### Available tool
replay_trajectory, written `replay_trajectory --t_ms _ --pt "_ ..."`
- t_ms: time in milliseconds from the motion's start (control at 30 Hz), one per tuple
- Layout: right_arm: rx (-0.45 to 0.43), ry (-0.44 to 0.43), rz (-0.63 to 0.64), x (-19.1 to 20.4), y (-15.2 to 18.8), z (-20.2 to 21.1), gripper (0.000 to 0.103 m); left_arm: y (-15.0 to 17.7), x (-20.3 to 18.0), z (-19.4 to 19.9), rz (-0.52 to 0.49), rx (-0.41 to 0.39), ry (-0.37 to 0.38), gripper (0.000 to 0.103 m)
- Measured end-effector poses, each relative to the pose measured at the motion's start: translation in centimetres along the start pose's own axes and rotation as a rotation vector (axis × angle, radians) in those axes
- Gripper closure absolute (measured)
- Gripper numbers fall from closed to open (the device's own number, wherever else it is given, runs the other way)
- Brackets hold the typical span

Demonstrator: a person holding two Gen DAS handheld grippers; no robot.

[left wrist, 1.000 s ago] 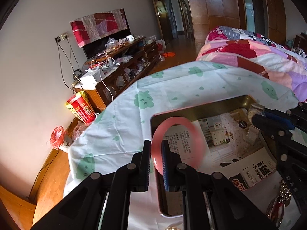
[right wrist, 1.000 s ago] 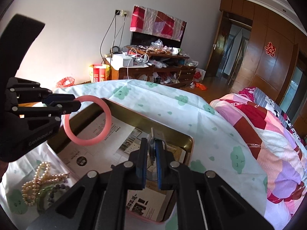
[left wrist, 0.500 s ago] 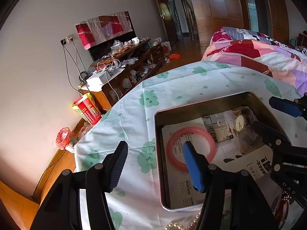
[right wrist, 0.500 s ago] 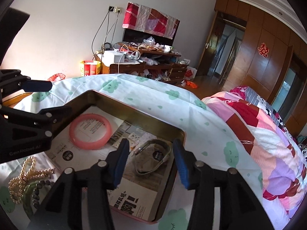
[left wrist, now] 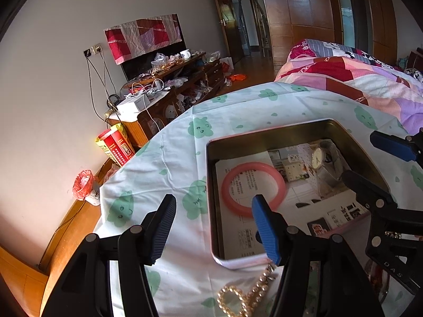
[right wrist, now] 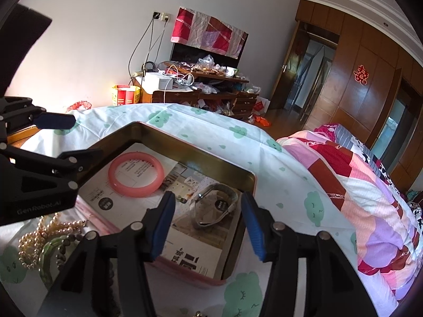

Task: Organize jewelry
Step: 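Withdraw both open grippers from the tin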

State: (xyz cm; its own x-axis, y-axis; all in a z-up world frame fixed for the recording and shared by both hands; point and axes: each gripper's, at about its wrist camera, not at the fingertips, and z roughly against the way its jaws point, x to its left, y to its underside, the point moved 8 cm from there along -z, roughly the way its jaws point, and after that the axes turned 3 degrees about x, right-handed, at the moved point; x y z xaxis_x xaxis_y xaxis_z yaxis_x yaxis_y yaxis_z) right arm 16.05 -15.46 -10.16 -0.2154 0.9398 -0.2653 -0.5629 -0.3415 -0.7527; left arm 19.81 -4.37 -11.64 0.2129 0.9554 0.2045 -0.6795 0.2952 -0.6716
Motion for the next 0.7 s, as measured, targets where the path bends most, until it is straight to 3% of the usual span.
replay_trajectory --t_ms 200,333,700 --pt "-0.008 0.005 0.013 0.3 0.6 0.9 0.043 1.5 0.1 0.6 0.006 0.015 0.003 0.043" --pt "-0.001 0.005 -0.017 -0.3 1.7 1.6 0.04 3.1 1.2 1.8 0.023 0.001 -0.002 0.043" --pt "0.039 0.016 -0.109 -1.9 6.0 3.8 0.034 8.3 3.7 3.9 0.095 0.06 0.0 0.043"
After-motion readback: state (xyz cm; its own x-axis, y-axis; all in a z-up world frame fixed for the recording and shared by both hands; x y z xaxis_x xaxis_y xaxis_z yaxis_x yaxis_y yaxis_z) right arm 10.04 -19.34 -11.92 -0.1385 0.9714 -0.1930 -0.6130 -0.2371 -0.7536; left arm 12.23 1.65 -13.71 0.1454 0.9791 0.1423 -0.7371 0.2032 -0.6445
